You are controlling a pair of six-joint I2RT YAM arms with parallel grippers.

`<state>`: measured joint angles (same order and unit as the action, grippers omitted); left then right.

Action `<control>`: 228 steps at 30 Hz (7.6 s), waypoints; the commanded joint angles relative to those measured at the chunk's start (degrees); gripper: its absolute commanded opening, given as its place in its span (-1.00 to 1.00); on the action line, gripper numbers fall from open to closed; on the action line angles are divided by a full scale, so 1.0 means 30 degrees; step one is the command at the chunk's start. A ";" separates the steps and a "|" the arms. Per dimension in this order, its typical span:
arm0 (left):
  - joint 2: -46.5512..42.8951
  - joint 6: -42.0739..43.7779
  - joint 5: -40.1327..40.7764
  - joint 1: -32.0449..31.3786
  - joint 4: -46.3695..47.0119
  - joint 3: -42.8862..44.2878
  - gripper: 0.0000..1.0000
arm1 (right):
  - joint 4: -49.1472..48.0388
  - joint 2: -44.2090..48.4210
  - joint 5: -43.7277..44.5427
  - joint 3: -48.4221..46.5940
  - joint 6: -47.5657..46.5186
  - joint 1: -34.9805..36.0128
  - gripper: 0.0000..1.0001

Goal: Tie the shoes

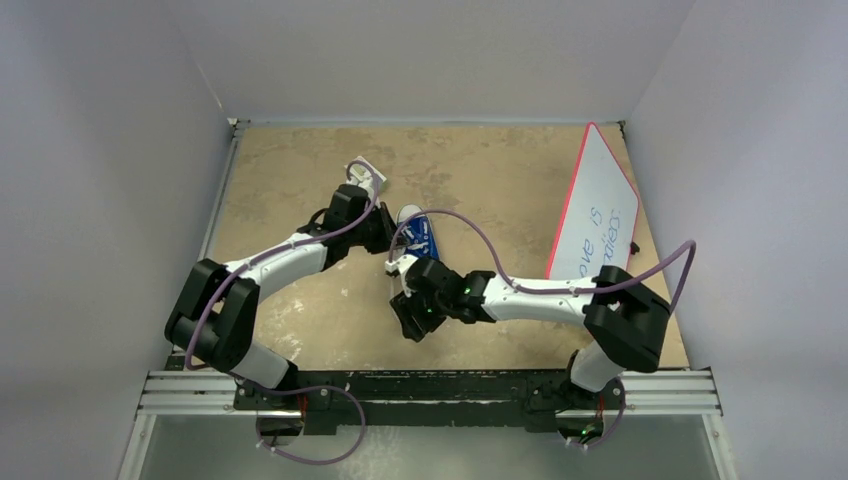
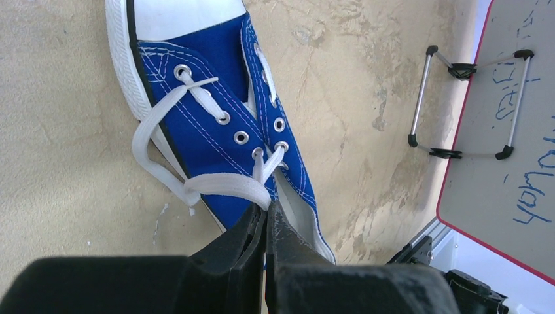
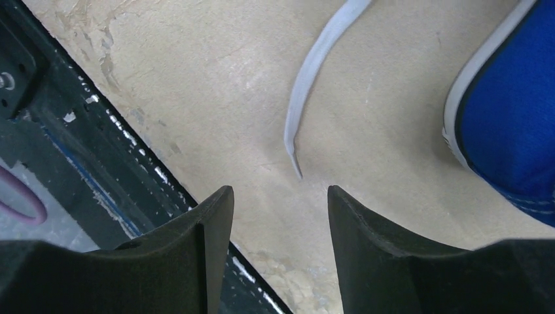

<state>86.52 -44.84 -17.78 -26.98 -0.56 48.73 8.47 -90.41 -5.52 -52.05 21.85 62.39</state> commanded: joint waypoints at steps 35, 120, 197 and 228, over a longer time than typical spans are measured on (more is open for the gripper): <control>-0.0219 0.1895 -0.0024 0.0615 -0.1594 0.0571 -1.00 | 0.4470 0.1290 0.9884 -0.7333 -0.2319 -0.1288 -1.00; 0.1037 -0.0171 -0.2758 0.0615 0.0236 0.2414 -1.00 | 0.5815 -0.7344 -0.2579 -1.2414 0.1147 -0.8447 -1.00; 0.5004 0.5960 0.0188 0.2483 -0.6123 0.7128 -0.04 | 0.7810 -1.0483 -1.0555 -1.3799 -0.5514 -1.1180 -1.00; -0.0144 0.2757 0.0269 -0.0822 0.2404 -0.0821 0.25 | 0.8358 -1.1141 -1.1156 -1.4426 -0.4708 -1.1620 -1.00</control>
<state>86.89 -31.64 -18.17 -32.97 1.10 48.01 31.59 -123.72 -37.67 -94.28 8.54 28.05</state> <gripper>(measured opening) 0.582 0.004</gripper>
